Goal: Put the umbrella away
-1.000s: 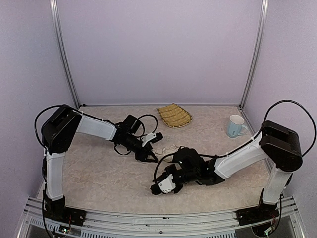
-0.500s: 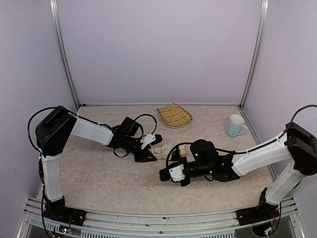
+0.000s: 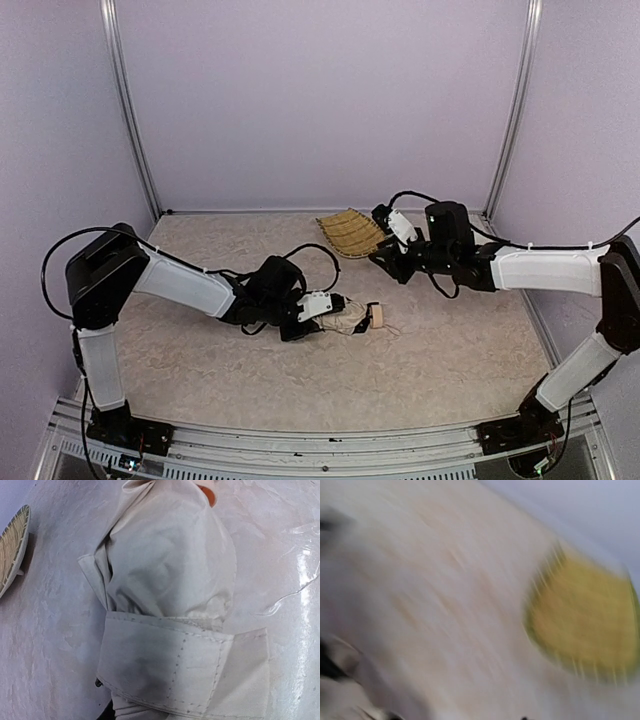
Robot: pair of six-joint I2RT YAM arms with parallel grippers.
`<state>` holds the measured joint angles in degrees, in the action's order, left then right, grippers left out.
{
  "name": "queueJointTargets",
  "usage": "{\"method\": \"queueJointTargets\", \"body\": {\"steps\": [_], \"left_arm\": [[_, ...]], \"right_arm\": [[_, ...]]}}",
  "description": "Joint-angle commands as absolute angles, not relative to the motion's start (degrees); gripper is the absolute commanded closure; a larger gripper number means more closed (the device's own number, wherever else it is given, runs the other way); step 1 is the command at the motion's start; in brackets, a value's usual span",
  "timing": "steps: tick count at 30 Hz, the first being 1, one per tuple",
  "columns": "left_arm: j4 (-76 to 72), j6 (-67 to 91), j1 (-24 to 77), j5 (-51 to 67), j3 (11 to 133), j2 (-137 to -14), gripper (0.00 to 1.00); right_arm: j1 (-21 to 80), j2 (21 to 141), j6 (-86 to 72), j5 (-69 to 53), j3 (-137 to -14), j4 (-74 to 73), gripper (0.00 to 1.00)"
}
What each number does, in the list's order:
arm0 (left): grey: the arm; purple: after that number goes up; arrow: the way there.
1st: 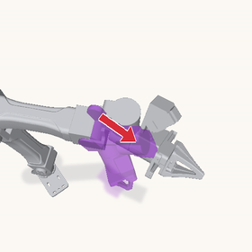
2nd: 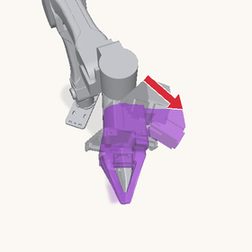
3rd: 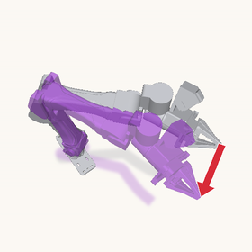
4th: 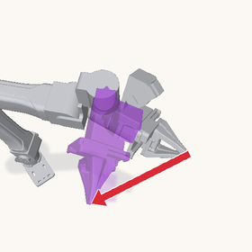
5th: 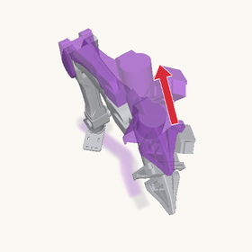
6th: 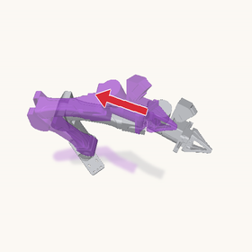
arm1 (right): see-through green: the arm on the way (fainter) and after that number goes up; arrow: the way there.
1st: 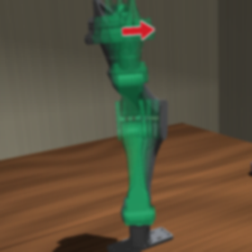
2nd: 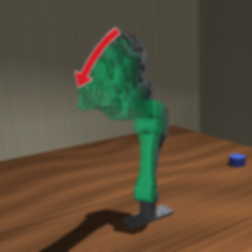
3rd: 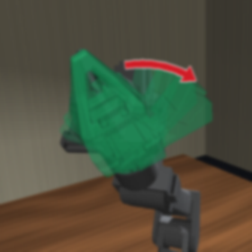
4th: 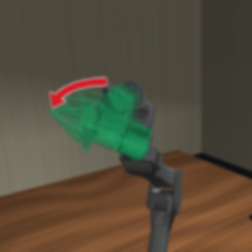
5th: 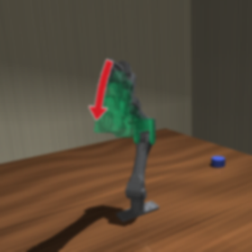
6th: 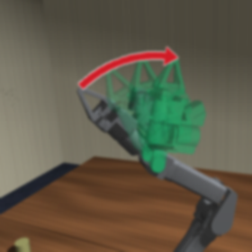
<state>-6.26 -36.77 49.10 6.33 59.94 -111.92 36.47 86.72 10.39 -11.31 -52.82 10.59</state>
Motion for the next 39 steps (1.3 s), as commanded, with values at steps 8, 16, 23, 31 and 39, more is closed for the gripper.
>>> {"method": "queueJointTargets", "body": {"steps": [8, 16, 23, 31, 39], "left_arm": [[-4.72, -38.09, 50.71, -3.05, 60.41, -115.21, 1.0], [-5.37, -36.73, 50.78, -0.81, 60.85, -114.29, 1.0], [-6.15, -37.11, 51.24, 0.77, 62.23, -114.48, 1.0], [-7.81, -42.28, 51.68, 2.39, 59.37, -113.28, 0.8], [-11.75, -44.97, 52.2, -0.16, 57.02, -109.29, 0.02]], "right_arm": [[34.72, 92.63, -5.67, 16.72, -50.56, -11.57, 0.69], [46.03, 109.52, -7.57, -2.14, -61.45, -6.05, 0.86], [50.7, 107.41, -9.77, -10.83, -67.92, -0.03, 0.91], [40.01, 96.82, -10.67, -7.88, -57.24, -1.97, 0.87], [35.71, 89.64, -3.37, -0.21, -56.11, -9.16, 0.8]]}}
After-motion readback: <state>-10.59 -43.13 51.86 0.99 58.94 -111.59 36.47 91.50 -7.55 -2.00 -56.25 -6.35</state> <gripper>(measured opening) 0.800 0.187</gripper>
